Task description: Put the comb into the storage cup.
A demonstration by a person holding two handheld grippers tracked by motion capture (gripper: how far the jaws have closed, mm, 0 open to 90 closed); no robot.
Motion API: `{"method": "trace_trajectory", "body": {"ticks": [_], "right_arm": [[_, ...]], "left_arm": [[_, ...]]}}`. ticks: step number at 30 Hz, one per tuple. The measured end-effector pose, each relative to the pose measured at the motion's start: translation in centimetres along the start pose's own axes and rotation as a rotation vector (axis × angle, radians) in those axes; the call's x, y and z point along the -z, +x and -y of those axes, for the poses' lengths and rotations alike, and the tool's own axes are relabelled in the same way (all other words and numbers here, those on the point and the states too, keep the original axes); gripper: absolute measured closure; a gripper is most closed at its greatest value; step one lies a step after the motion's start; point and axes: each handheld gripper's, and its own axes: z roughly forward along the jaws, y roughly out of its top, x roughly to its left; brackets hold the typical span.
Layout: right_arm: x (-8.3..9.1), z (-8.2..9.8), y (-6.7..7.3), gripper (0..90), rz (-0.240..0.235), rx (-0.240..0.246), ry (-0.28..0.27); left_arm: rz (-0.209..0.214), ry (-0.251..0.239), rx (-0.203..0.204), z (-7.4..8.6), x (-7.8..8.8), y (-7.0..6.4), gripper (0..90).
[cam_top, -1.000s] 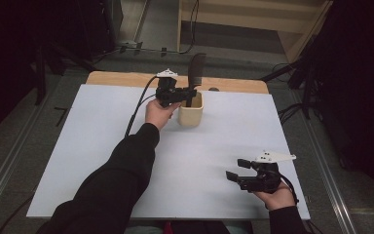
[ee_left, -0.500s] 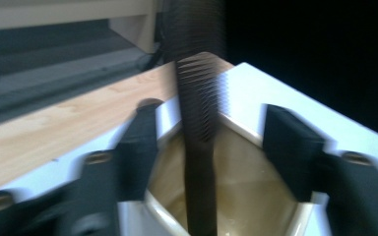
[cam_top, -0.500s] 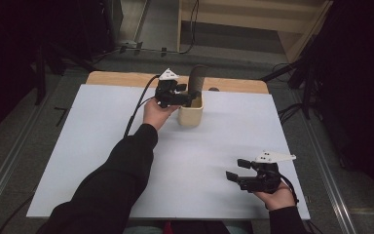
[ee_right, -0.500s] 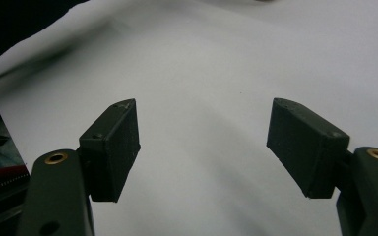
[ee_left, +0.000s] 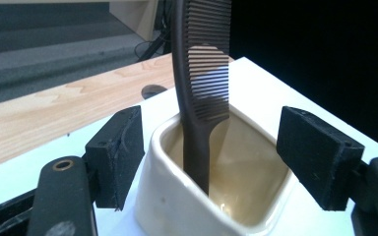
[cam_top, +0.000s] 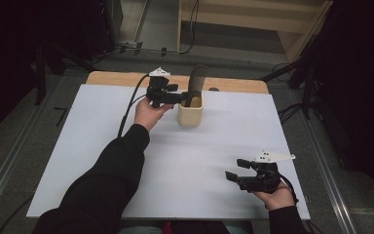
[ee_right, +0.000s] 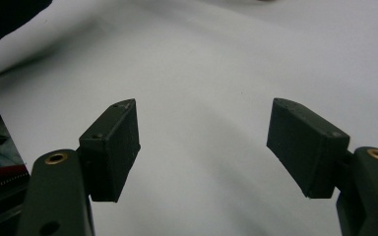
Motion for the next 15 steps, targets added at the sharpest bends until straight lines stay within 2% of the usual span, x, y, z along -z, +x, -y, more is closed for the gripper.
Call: {"method": "trace_trajectory", "body": {"ticks": [9, 15], "right_arm": [[0.0, 0.0, -0.1, 26.2, 0.003, 0.001, 0.000], [0.0, 0.0, -0.1, 26.2, 0.005, -0.002, -0.001]], "left_arm": [[0.009, 0.023, 0.032, 0.4, 1.0, 0.7, 26.9], [-0.003, 0.031, 0.056, 1.0, 1.7, 1.4, 27.0]]}}
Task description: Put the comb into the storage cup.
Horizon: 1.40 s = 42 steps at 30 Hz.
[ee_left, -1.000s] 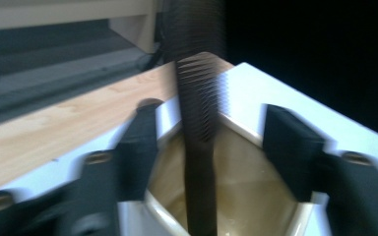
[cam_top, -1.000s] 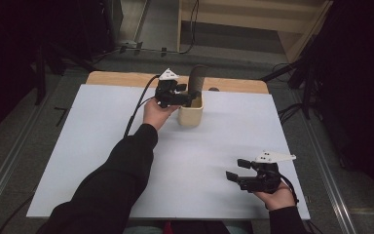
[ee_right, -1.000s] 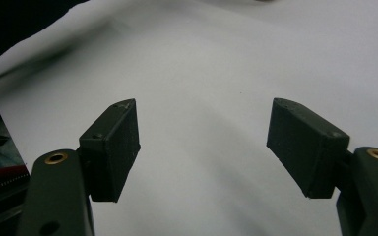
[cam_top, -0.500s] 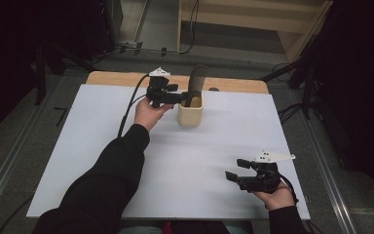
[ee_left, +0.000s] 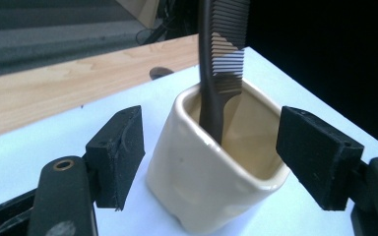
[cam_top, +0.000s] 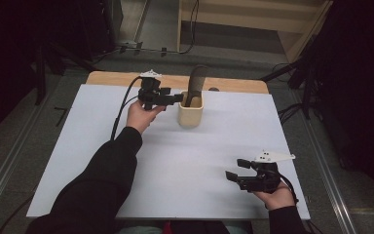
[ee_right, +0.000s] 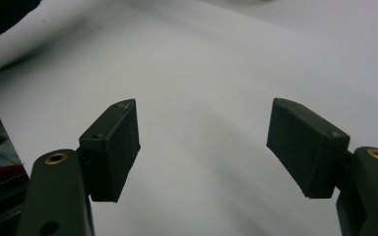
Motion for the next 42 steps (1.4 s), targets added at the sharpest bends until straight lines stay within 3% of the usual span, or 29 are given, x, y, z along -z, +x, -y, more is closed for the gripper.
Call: {"method": "trace_trajectory", "body": {"ticks": [3, 13, 35, 42], "right_arm": [[0.0, 0.0, 0.0, 26.2, 0.001, 0.000, 0.001], [-0.1, 0.0, -0.1, 26.2, 0.001, -0.004, 0.002], [-0.2, -0.1, -0.2, 26.2, 0.006, -0.005, 0.002], [-0.1, 0.0, -0.1, 26.2, 0.010, -0.005, 0.003]], "left_arm": [[-0.002, 0.001, 0.002, 0.1, 0.3, 0.1, 27.0], [0.048, 0.019, 0.051, 0.8, 1.5, 0.2, 27.0], [0.105, 0.060, 0.061, 2.8, 2.8, -0.8, 27.0], [0.103, 0.076, 0.052, 3.7, 3.4, -1.1, 27.0]]}}
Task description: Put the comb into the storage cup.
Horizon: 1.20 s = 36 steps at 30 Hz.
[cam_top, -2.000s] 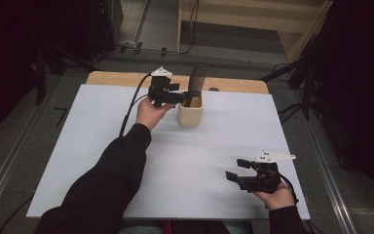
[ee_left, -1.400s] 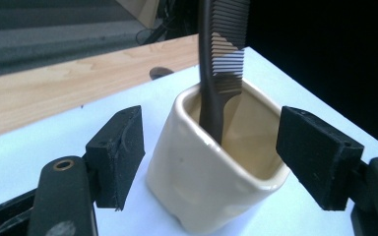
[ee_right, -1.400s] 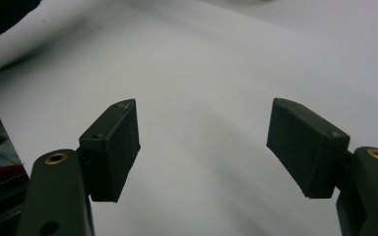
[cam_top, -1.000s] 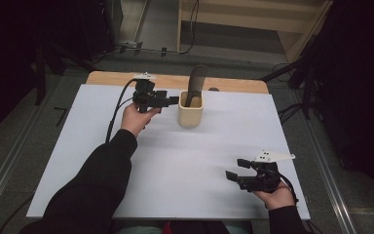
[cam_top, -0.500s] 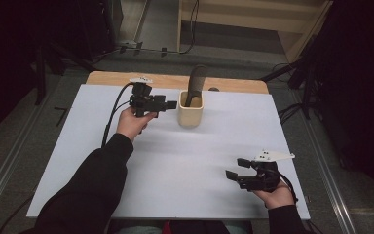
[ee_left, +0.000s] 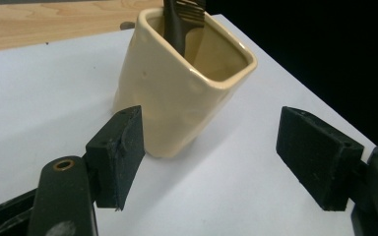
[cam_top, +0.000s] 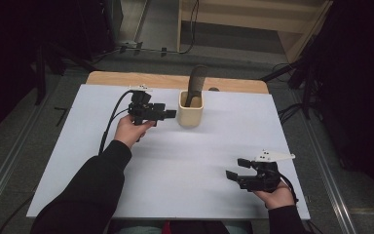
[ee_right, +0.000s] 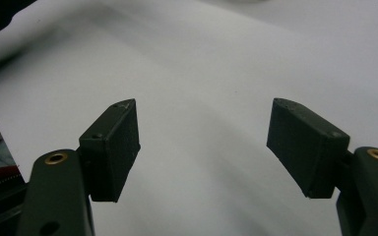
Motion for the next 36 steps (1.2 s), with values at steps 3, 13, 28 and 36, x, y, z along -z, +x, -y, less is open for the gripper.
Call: {"method": "trace_trajectory", "body": {"ticks": [3, 13, 28, 36], "right_arm": [[0.0, 0.0, 0.0, 26.3, 0.001, 0.001, 0.000], [0.1, 0.0, 0.1, 26.2, 0.003, -0.001, -0.001], [-0.4, -0.4, 0.2, 25.8, -0.008, 0.011, 0.007], [-0.5, -0.6, -0.1, 25.8, -0.009, 0.009, 0.005]], "left_arm": [[0.004, 0.005, 0.007, 0.4, 0.3, 0.0, 27.0], [0.027, 0.033, 0.011, 1.7, 1.0, -0.7, 27.0], [0.052, 0.034, 0.010, 3.1, 2.9, -1.9, 26.9], [0.059, 0.039, 0.008, 4.0, 4.1, -2.3, 26.9]]}}
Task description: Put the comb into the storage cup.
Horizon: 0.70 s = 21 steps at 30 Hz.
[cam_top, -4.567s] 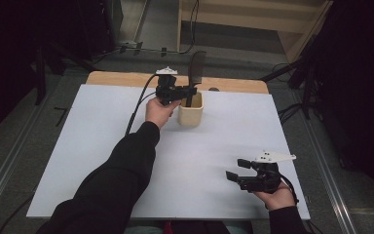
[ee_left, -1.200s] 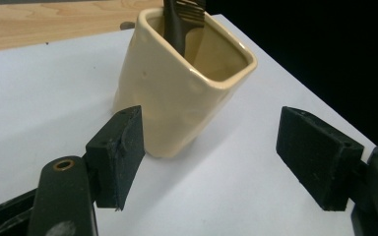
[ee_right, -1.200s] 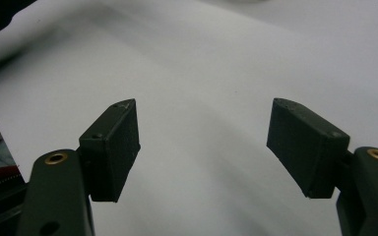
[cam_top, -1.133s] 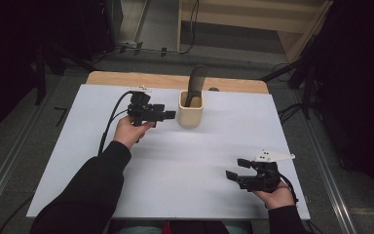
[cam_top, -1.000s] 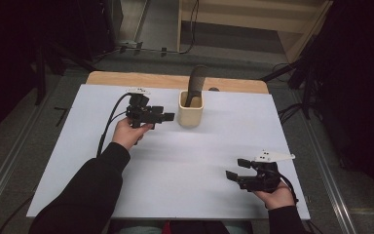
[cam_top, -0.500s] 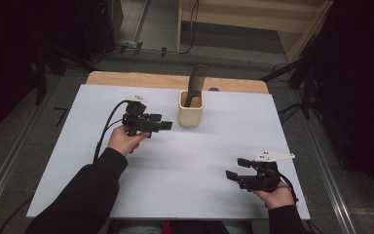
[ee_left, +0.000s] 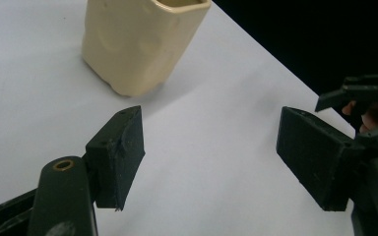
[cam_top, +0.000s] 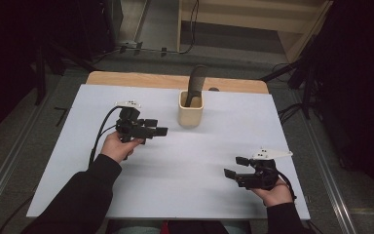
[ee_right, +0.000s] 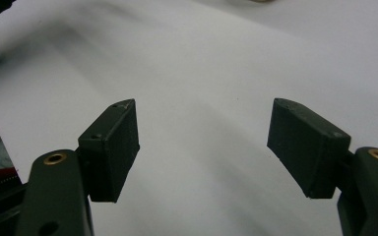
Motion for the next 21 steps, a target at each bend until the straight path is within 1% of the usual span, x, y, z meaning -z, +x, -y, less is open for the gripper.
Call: {"method": "trace_trajectory", "body": {"ticks": [1, 4, 7, 9, 12, 14, 18, 21], "right_arm": [[0.0, 0.0, 0.0, 25.8, 0.002, -0.006, 0.003], [-0.1, -0.1, -0.1, 25.8, 0.000, 0.000, 0.002], [-0.2, -0.1, -0.1, 25.8, 0.002, -0.002, 0.001], [-0.1, -0.2, -0.1, 25.8, 0.001, -0.001, 0.001], [-0.1, -0.1, -0.1, 25.8, 0.000, -0.003, 0.002], [-0.1, -0.1, -0.2, 25.8, 0.001, -0.004, 0.002], [0.0, -0.1, -0.2, 25.8, 0.002, -0.008, 0.003], [0.0, 0.0, -0.2, 25.8, 0.002, -0.007, 0.002]], "left_arm": [[0.003, 0.000, 0.001, 0.1, 0.2, -0.1, 26.8], [0.014, 0.010, 0.016, 0.6, 0.6, -0.1, 26.8], [0.013, 0.028, 0.028, 0.9, 0.9, -0.1, 26.8], [0.026, 0.036, 0.041, 1.1, 1.0, -0.1, 26.8], [0.039, 0.039, 0.046, 1.5, 1.4, -0.2, 26.8], [0.047, 0.045, 0.040, 1.7, 1.6, -0.3, 26.8], [0.040, 0.055, 0.018, 2.3, 2.1, -0.7, 26.8], [0.044, 0.056, 0.015, 2.9, 2.6, -0.9, 26.8]]}}
